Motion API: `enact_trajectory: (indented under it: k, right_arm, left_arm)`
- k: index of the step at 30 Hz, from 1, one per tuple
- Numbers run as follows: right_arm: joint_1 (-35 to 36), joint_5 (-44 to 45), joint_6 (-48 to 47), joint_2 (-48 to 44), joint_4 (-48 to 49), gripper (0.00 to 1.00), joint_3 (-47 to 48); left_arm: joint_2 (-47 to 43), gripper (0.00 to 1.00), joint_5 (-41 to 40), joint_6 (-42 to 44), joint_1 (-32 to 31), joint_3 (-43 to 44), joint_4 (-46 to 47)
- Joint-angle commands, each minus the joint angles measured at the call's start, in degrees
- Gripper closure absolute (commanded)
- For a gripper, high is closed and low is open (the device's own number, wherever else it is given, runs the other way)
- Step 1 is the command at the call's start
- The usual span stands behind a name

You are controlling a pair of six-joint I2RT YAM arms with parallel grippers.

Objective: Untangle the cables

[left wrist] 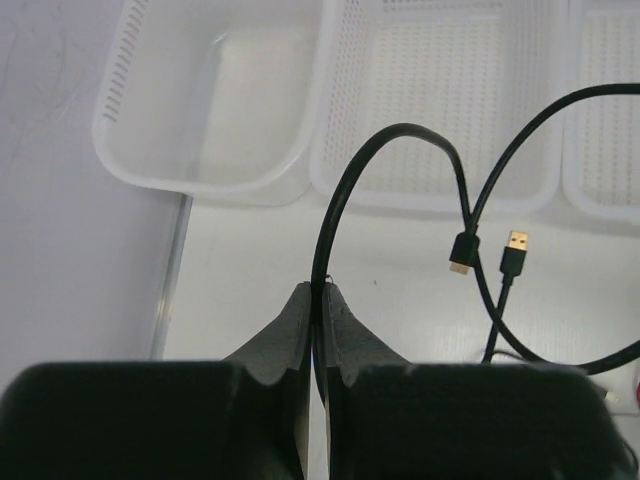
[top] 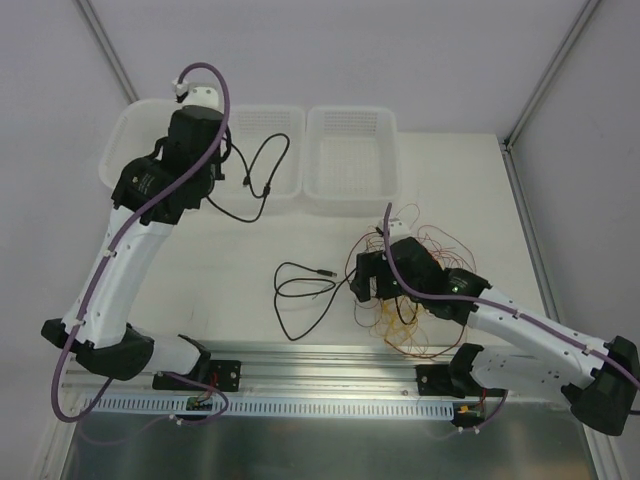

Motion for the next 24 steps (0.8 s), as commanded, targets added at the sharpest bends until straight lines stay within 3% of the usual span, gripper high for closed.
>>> enact_trajectory:
  k: [1, 7, 14, 19, 22, 23, 24]
  right_arm:
    - [-0.26, 2.23, -2.25, -4.16, -3.31, 0.13, 1.37]
    - [-0.17, 3.99, -6.47, -9.09, -7.62, 0.04, 1.89]
    - [-0.26, 3.2, -8.41, -13.31, -8.94, 0.0, 0.05]
    - [-0.17, 1.45, -9.54, -16.03, -7.8, 0.0, -2.41]
    - [-0.17, 1.18, -9.9, -16.21, -9.2, 0.0, -2.15]
    - [-0.17, 1.27, -9.99, -15.95, -9.73, 0.0, -1.98]
    - [-0.17, 1.7, -10.16, -15.69, -9.99, 0.0, -2.06]
  left_arm:
    - [0.33, 1.0, 5.02, -4.59, 7.71, 3.72, 6.23]
    - [5.59, 1.0, 6.95, -8.46, 24.58, 6.44, 14.41]
    - [18.07, 1.0, 9.15, -16.27, 37.69, 10.83, 21.28]
    - [25.37, 1.0, 11.1, -24.63, 42.99, 10.93, 21.98]
    - [29.94, 1.0, 11.09, -24.99, 44.48, 11.37, 22.6]
    - [30.91, 0.99, 11.62, -25.16, 44.75, 11.46, 22.69]
    - [32.66, 0.91, 12.23, -25.34, 44.93, 11.46, 22.69]
